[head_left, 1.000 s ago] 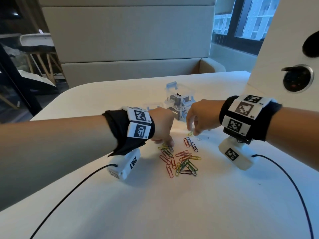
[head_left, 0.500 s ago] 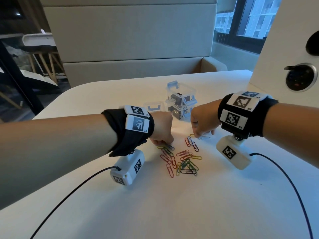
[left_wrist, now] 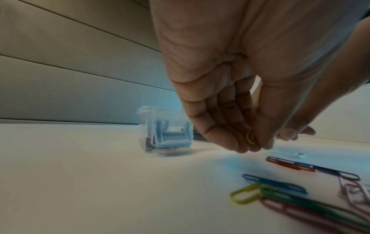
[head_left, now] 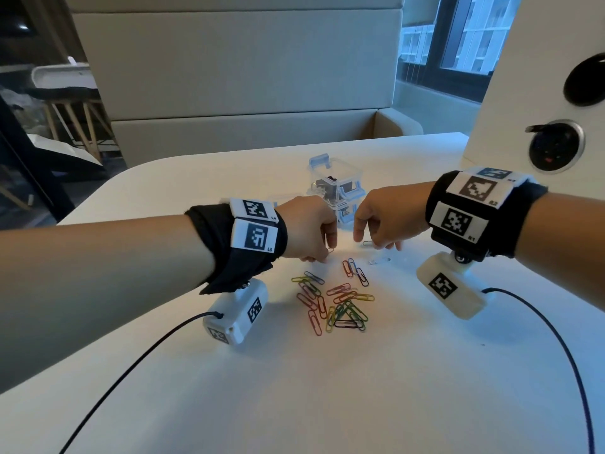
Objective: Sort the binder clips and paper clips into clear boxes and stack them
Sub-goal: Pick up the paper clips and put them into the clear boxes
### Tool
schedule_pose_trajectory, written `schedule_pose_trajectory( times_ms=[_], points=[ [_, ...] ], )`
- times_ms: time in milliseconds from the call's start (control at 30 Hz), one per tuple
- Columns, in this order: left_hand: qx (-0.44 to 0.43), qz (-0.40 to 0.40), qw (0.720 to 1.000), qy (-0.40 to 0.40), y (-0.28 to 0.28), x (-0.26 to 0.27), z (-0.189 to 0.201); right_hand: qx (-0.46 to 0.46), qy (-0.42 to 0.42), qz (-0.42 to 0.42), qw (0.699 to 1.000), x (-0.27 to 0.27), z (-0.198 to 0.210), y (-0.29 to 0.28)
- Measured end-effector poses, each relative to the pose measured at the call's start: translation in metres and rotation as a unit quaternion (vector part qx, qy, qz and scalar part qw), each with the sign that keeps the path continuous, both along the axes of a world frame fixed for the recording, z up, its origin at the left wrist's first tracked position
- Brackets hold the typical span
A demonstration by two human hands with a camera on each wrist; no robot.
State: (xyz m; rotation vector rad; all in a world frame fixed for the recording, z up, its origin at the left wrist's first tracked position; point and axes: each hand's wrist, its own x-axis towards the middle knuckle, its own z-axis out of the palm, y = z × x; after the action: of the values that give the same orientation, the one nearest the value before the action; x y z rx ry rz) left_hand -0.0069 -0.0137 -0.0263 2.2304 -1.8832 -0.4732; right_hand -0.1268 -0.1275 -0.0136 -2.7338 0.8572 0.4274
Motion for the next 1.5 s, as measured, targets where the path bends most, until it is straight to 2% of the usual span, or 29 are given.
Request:
schedule_pose_trajectory(
  times_ms=[200,367,767,1033,1300,1400,1500],
  points=[
    [-0.036,-0.101,0.991,-0.080,-0.008,-0.017,-0.001,-0.020,-0.012,0.024,0.999,-0.012,-0.002,0.004],
    [0.001,-0.153,0.979,-0.134,-0.017,-0.027,-0.004,-0.028,0.005,0.041,0.999,-0.015,-0.011,0.004],
    [0.077,-0.139,0.974,-0.164,-0.024,-0.028,-0.009,-0.020,0.083,0.011,0.996,-0.015,-0.013,0.006],
    [0.034,-0.139,0.980,-0.140,-0.016,-0.024,-0.008,-0.020,0.054,0.022,0.998,-0.016,-0.009,0.011],
    [0.038,-0.083,0.994,-0.052,-0.007,-0.004,0.004,-0.001,-0.039,0.015,0.999,-0.008,0.010,0.015],
    [-0.005,-0.013,1.000,-0.024,-0.004,0.012,0.020,-0.018,-0.100,0.019,0.995,0.004,0.023,0.022],
    [-0.057,0.096,0.994,0.017,-0.005,0.036,0.037,-0.042,-0.171,0.012,0.984,0.026,0.037,0.030]
  ],
)
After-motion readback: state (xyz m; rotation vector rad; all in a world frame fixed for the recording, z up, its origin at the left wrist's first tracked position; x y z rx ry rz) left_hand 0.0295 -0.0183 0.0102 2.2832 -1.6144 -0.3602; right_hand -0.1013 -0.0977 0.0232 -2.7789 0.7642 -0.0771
